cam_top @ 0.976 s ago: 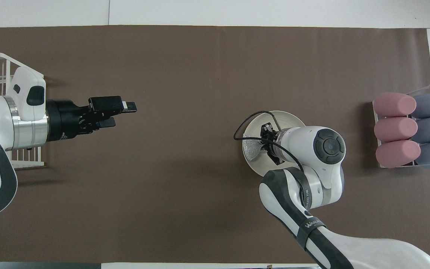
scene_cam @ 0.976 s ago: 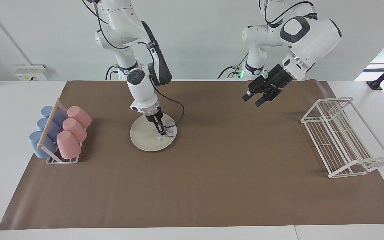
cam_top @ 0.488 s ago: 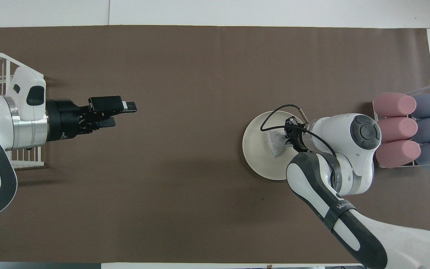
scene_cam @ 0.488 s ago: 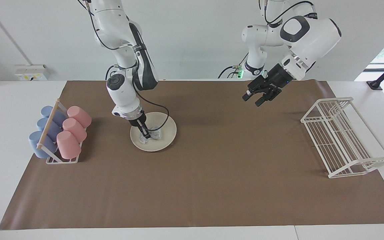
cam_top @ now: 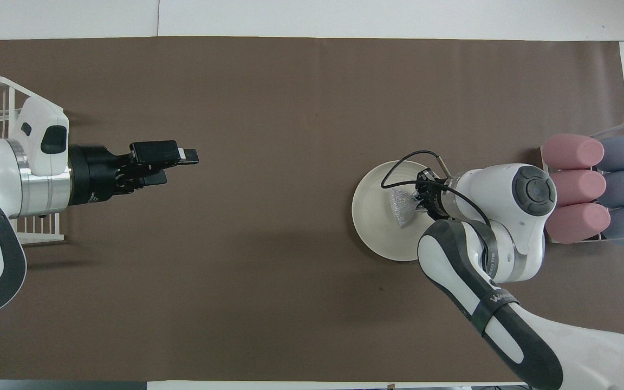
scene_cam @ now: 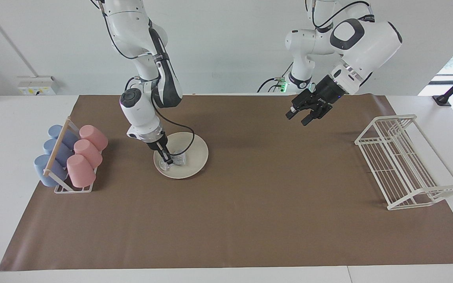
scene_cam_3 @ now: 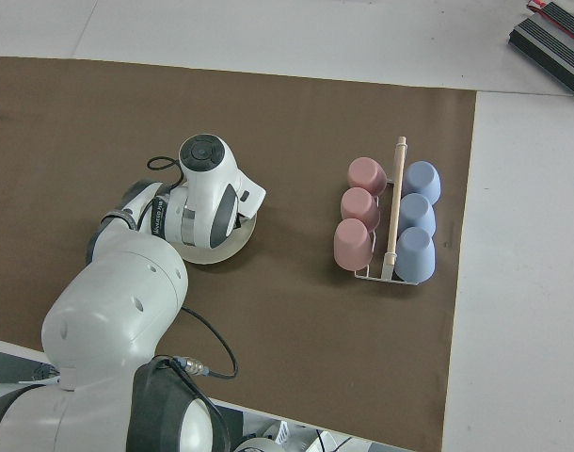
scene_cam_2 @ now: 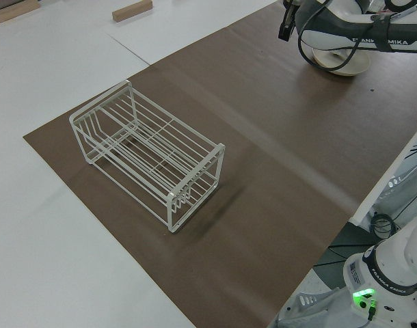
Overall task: Wipe plate with sponge
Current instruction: 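Rub the scrubber across the white plate surface with the right gripper, then lift the scrubber off the plate toward the left gripper while it reaches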
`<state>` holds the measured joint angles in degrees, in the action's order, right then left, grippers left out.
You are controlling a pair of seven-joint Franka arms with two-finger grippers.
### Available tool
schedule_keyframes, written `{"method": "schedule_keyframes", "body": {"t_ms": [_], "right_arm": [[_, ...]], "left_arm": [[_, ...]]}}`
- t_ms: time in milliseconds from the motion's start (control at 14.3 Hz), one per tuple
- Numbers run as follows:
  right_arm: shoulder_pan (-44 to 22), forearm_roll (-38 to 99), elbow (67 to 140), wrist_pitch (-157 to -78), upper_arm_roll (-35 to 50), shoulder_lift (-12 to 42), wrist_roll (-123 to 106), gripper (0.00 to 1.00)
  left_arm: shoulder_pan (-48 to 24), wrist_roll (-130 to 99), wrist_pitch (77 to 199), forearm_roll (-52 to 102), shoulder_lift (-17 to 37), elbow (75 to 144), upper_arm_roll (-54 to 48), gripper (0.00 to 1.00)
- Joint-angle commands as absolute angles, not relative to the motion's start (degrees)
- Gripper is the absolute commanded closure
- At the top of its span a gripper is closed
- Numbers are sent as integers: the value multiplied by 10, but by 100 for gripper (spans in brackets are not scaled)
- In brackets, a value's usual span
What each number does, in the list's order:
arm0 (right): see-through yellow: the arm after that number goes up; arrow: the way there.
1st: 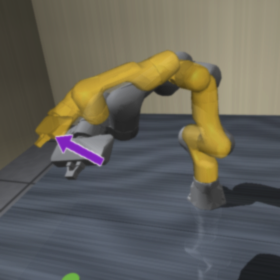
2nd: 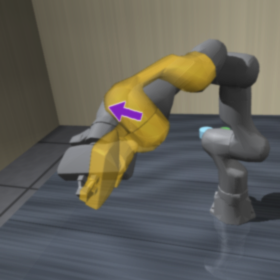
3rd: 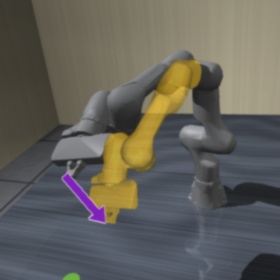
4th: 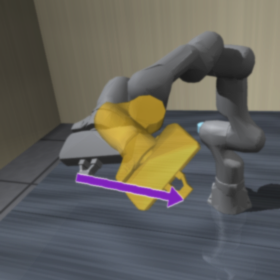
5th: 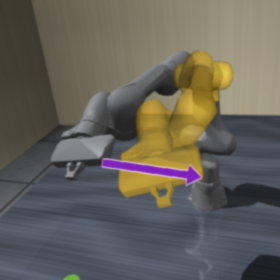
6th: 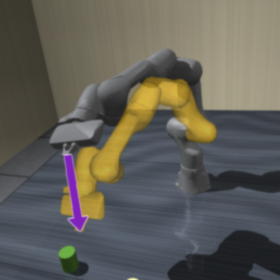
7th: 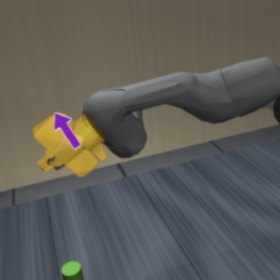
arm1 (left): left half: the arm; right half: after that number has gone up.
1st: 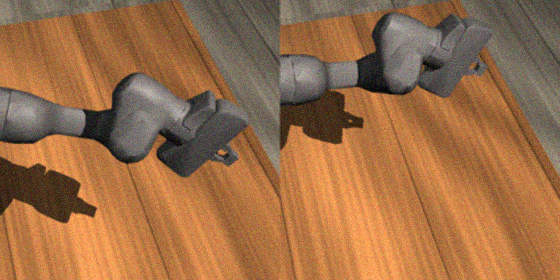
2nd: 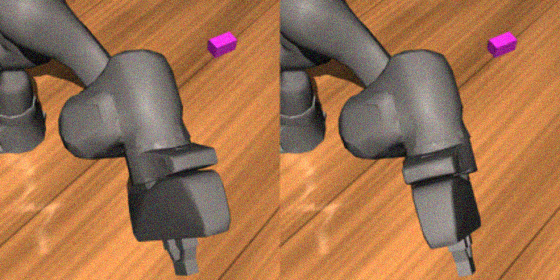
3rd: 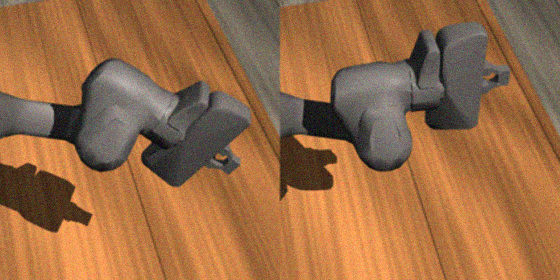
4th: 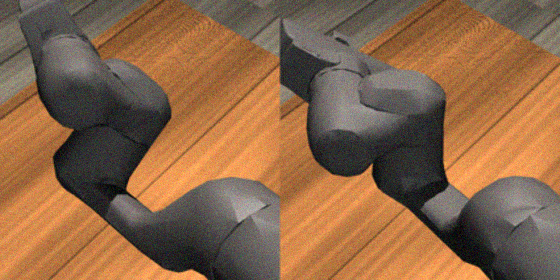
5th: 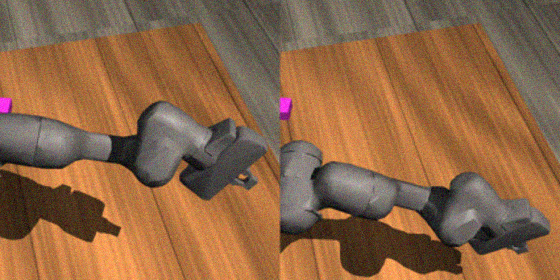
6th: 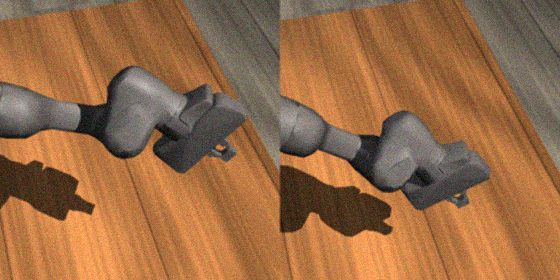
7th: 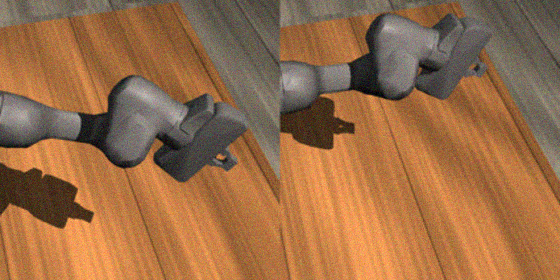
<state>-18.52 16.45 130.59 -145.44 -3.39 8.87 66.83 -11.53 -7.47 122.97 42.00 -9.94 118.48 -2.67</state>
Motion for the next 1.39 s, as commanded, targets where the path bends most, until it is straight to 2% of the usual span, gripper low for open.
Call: {"method": "schedule_keyframes", "body": {"t_ms": [0, 418, 767, 906, 1115, 1324], "right_arm": [[-238, 158, 1317, -1459, -29, 99, 763, 100], [-282, 160, 1300, -1442, -26, 88, 838, 100], [-286, 155, 1187, -1246, -26, 35, 895, 100], [-313, 149, 1155, -1207, -25, 14, 951, 100], [-316, 117, 1119, -1159, -24, 1, 975, 100], [-321, 108, 1114, -1147, -24, -7, 976, 100]], "left_arm": [[-111, -86, 1223, 407, -106, 1186, -29, 0], [-111, -86, 1223, 406, -112, 1197, -29, 0], [-111, -86, 1192, 384, -112, 1199, -29, 0], [-110, -81, 1169, 384, -116, 1202, -29, 0], [-113, -55, 1155, 393, -120, 1215, -29, 0], [-112, -13, 1154, 491, -124, 1242, -29, 0]]}}
